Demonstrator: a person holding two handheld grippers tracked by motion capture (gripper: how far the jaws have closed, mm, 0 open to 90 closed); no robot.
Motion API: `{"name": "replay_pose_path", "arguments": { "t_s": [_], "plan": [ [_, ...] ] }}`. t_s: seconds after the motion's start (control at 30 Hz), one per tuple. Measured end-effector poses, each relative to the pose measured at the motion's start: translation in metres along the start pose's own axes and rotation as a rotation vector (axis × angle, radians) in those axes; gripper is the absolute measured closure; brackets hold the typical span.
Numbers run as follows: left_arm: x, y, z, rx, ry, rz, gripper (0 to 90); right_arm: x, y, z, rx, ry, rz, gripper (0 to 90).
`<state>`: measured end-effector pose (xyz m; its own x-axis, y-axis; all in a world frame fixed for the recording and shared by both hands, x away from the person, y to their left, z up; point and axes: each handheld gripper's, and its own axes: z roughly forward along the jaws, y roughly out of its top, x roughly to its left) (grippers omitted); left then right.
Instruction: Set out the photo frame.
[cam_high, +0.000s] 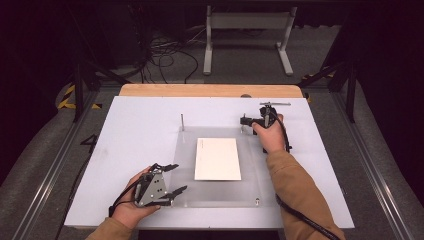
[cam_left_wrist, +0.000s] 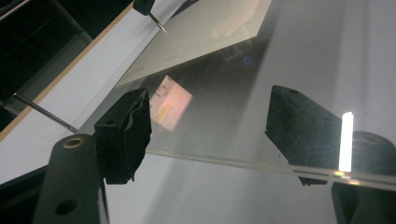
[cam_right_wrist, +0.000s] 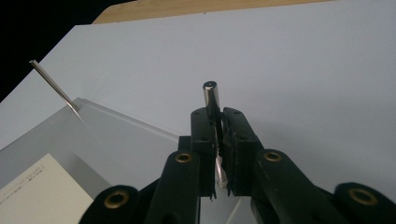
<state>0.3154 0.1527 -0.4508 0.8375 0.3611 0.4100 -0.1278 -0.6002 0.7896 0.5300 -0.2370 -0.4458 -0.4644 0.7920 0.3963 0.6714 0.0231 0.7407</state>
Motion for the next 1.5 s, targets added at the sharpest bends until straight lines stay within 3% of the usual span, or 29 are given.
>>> {"name": "replay_pose_path", "arguments": {
  "t_s": [0.27, 0.37, 0.63, 0.8, 0.97, 1.2, 1.3, 1.5],
  "plan": [
    [0.001, 0.002, -0.002, -0.045, 0.047, 0.039, 47.0, 0.0, -0.002, 0.0, -0.009, 0.0, 0.007, 83.2],
    [0.0, 0.003, -0.004, -0.049, 0.068, 0.054, 54.2, 0.002, -0.001, 0.0, -0.006, -0.011, -0.013, 83.4],
    [0.001, 0.004, -0.005, -0.053, 0.076, 0.057, 58.1, 0.003, -0.003, -0.002, -0.019, -0.014, -0.019, 81.9],
    [0.002, 0.005, -0.005, -0.058, 0.071, 0.046, 58.0, 0.003, -0.004, -0.009, -0.048, 0.004, -0.039, 70.7],
    [0.005, 0.005, -0.006, -0.067, 0.057, 0.002, 56.2, 0.009, -0.003, -0.025, -0.096, -0.004, -0.14, 48.1],
    [0.007, 0.006, -0.006, -0.07, 0.049, -0.025, 54.9, 0.015, -0.01, -0.055, -0.126, 0.032, -0.237, 37.0],
    [0.008, 0.007, -0.007, -0.073, 0.046, -0.041, 54.0, 0.02, -0.016, -0.071, -0.149, 0.065, -0.285, 27.2],
    [0.007, 0.008, -0.007, -0.075, 0.039, -0.049, 53.0, 0.031, -0.033, -0.103, -0.16, 0.093, -0.376, 24.7]
  ]
}}
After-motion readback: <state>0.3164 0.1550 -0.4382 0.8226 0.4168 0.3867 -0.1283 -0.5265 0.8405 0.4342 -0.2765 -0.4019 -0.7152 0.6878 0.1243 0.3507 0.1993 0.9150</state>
